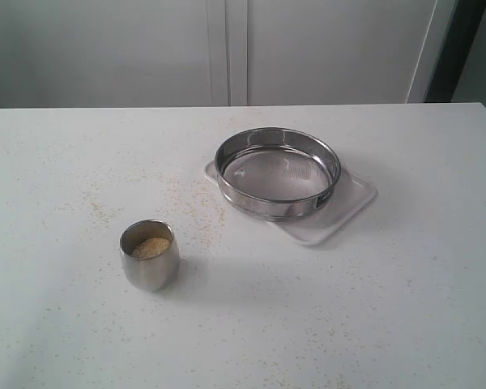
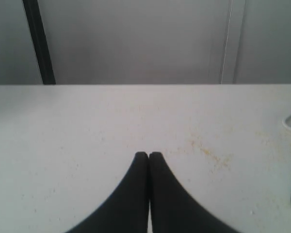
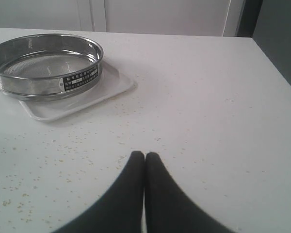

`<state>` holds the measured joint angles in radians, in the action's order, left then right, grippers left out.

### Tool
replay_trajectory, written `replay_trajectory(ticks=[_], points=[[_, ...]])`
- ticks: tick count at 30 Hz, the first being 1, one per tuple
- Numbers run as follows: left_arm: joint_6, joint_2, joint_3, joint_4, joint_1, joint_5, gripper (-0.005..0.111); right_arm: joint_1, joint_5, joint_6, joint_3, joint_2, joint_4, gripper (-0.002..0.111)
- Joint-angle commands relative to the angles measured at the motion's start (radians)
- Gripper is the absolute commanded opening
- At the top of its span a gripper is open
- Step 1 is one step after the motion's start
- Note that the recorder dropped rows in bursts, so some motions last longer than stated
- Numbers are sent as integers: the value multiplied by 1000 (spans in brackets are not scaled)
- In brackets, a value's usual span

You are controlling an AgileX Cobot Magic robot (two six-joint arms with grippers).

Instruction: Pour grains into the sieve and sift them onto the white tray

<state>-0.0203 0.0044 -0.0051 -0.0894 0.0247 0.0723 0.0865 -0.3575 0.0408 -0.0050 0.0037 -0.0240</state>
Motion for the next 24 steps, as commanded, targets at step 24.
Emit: replay_trajectory(ticks=[24], points=[[-5, -4, 5, -11, 4, 204, 0, -7, 14, -3, 5, -4, -3, 0]])
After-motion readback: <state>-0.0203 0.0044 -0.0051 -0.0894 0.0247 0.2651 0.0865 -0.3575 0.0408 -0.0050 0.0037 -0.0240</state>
